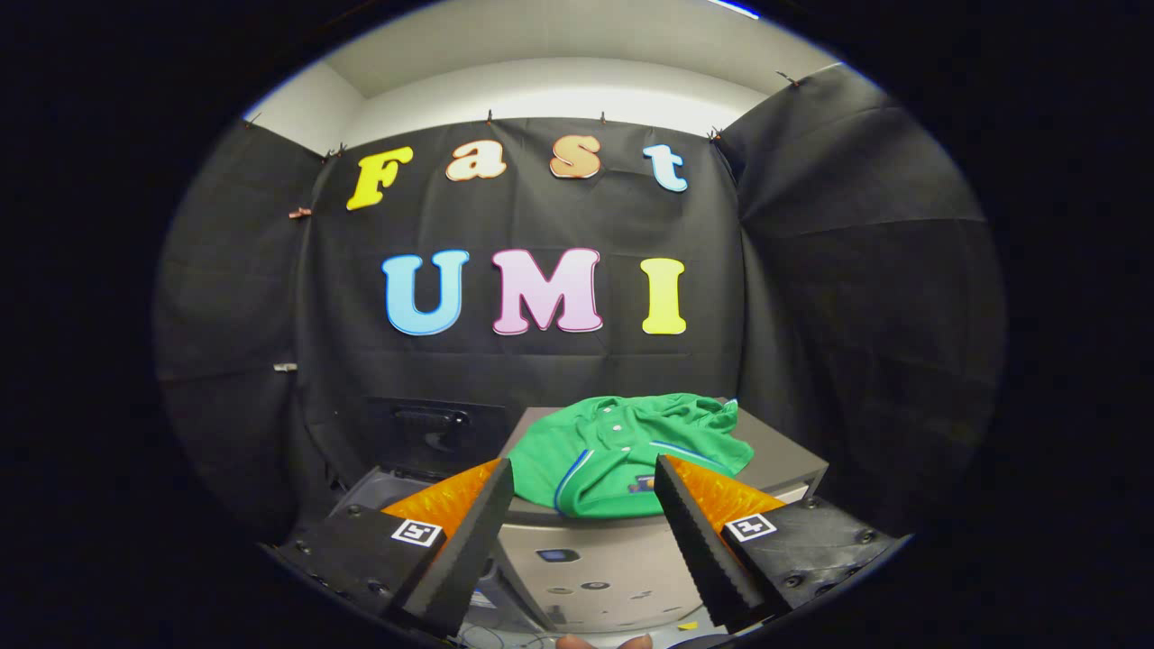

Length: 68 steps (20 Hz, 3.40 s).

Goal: Put the clothes into the washing machine and then close the washing machine lid.

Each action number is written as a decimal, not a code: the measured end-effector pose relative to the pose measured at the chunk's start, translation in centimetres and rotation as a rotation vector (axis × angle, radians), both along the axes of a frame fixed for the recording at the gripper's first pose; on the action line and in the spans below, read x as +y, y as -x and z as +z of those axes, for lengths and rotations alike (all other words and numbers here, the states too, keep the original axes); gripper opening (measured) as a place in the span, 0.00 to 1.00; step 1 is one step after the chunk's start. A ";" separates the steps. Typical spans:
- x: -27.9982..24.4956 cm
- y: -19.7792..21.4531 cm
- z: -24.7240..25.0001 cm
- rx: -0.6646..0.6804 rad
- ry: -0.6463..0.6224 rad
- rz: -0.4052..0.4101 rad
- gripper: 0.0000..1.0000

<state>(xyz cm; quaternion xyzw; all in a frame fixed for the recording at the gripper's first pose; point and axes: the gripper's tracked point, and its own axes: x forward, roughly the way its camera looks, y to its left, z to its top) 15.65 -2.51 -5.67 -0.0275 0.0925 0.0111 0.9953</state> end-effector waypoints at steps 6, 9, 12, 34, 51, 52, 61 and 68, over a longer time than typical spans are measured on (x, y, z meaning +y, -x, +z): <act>-0.6 -8.4 -1.8 0.179 0.045 0.027 0.98; -1.0 -11.7 -4.3 0.287 0.039 0.015 0.98; -2.1 -14.5 -6.2 0.350 0.086 -0.027 0.98; -2.9 -17.3 -8.7 0.481 -0.034 -0.064 0.20; 4.9 -16.8 7.8 0.281 -0.104 0.001 0.19; 5.8 -16.6 8.5 0.272 -0.106 0.009 0.19; 15.3 -15.8 11.7 0.239 -0.110 0.105 0.19; 24.4 -15.3 10.1 0.260 -0.130 0.204 0.19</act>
